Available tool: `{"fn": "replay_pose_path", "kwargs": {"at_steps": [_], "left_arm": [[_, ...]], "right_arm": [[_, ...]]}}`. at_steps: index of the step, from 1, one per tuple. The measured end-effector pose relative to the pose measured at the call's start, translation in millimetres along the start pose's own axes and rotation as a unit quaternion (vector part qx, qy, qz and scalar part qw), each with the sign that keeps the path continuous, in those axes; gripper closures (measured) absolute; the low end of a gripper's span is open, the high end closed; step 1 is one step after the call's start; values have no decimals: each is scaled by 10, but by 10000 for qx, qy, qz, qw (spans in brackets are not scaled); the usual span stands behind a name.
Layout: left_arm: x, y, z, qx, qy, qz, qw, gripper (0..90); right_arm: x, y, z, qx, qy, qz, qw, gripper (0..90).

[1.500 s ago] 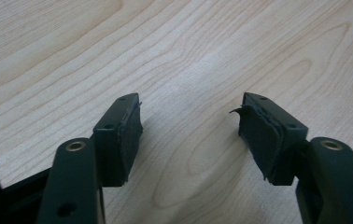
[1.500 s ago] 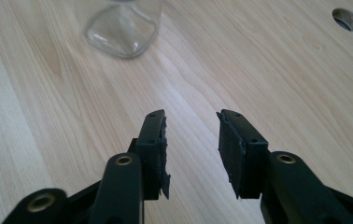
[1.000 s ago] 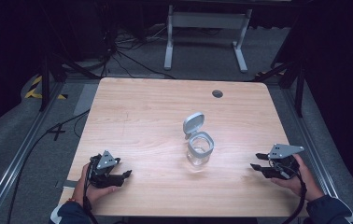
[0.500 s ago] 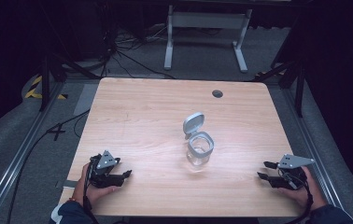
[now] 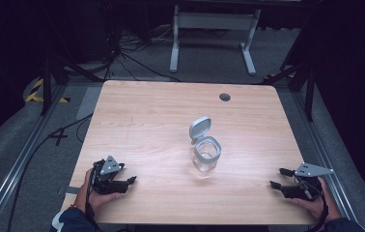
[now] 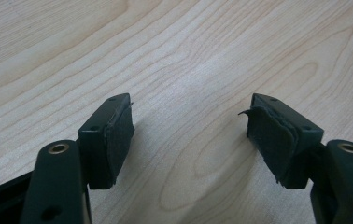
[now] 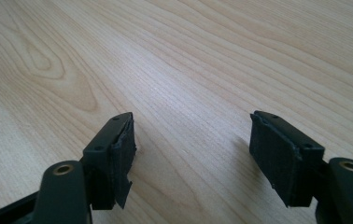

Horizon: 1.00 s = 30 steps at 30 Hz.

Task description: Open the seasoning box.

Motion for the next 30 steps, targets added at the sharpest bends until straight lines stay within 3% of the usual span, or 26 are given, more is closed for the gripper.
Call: {"fn": "replay_pose_path", "kwargs": {"at_steps": [1,30], "left_arm": [[5,-9,0,-65,-7,1,10000,313],[13,5,4,-5,15,-46,10000,291]], "right_arm": [[0,0,0,-1,-2,-4,10000,313],[12,-4,6,-2,7,16,10000,308]]}}
Point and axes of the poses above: each handheld gripper's, and its own axes: x roughly forward along the jaws, z roughly out of its top, y roughly to its left, the point moved 9 cm from there along x, roughly forward along the jaws, and after that the axes turned 13 degrees about -y, right-handed, at the moved point
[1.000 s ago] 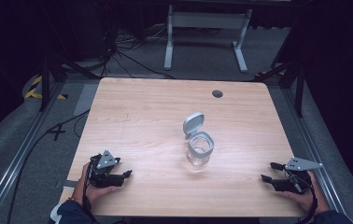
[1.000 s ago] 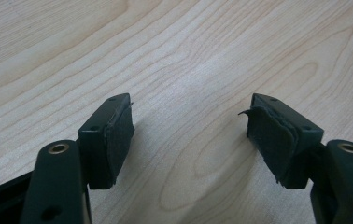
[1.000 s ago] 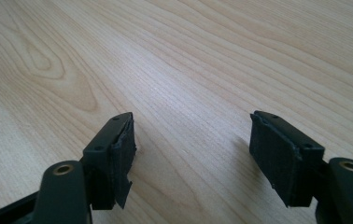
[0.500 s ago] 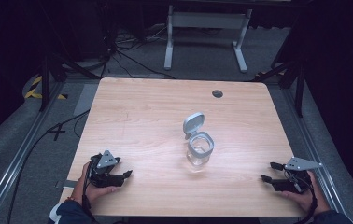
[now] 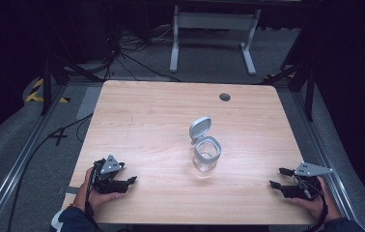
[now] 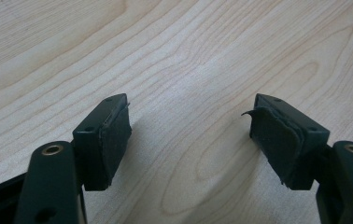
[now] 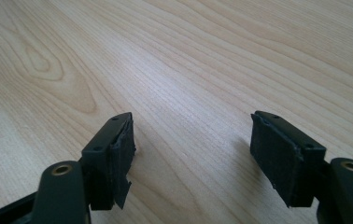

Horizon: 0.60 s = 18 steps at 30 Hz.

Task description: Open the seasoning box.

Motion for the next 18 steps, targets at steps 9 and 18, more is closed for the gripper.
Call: {"fn": "replay_pose_path", "kwargs": {"at_steps": [9,18], "left_arm": [[6,0,3,-15,-11,7,10000,287],[10,4,3,-39,4,26,10000,283]], "right_arm": [[2,0,1,-3,-1,5,10000,308],[5,-1,3,-5,-4,12,10000,308]]}}
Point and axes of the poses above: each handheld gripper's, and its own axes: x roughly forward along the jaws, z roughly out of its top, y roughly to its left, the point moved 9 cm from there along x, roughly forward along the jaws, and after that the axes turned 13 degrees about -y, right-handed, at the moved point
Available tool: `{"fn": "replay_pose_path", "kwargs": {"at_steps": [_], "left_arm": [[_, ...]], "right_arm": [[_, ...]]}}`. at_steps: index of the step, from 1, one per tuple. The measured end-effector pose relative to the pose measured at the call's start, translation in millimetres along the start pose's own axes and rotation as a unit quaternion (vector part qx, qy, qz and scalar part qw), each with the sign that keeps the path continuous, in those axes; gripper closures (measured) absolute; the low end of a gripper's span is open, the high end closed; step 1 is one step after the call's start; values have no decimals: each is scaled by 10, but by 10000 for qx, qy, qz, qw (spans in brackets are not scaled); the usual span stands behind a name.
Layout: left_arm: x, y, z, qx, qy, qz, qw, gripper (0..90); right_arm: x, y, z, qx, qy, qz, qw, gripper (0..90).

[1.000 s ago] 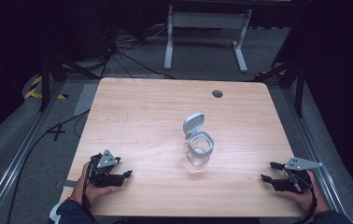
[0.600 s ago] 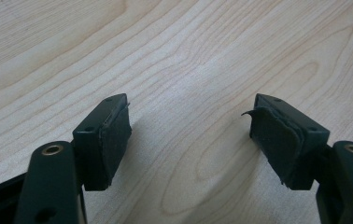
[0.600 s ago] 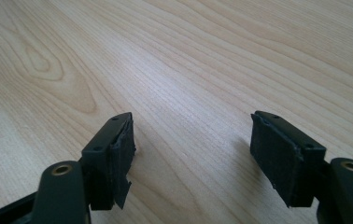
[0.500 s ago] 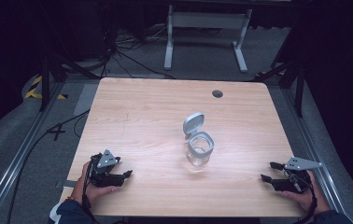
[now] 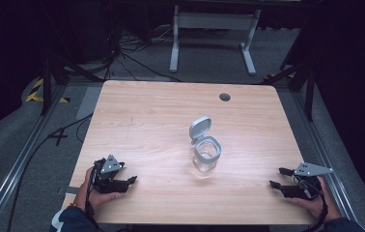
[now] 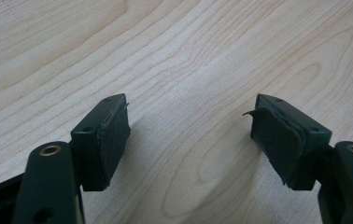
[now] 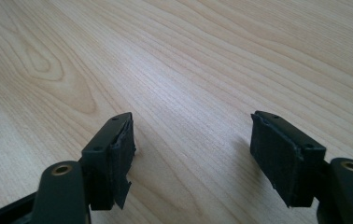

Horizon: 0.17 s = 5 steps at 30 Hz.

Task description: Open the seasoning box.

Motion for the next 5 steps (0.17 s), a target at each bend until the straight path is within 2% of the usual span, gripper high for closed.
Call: {"fn": "replay_pose_path", "kwargs": {"at_steps": [5], "left_arm": [[2,8,2,11,10,2,10000,282]], "right_arm": [[1,0,0,0,0,-1,10000,308]]}}
Point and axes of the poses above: each handheld gripper's, and its own axes: x roughly forward along the jaws, z roughly out of its top, y roughly to its left, the point moved 9 cm from there along x, roughly forward along the jaws, and after that the axes turned 13 degrees about -y, right-handed, at the moved point
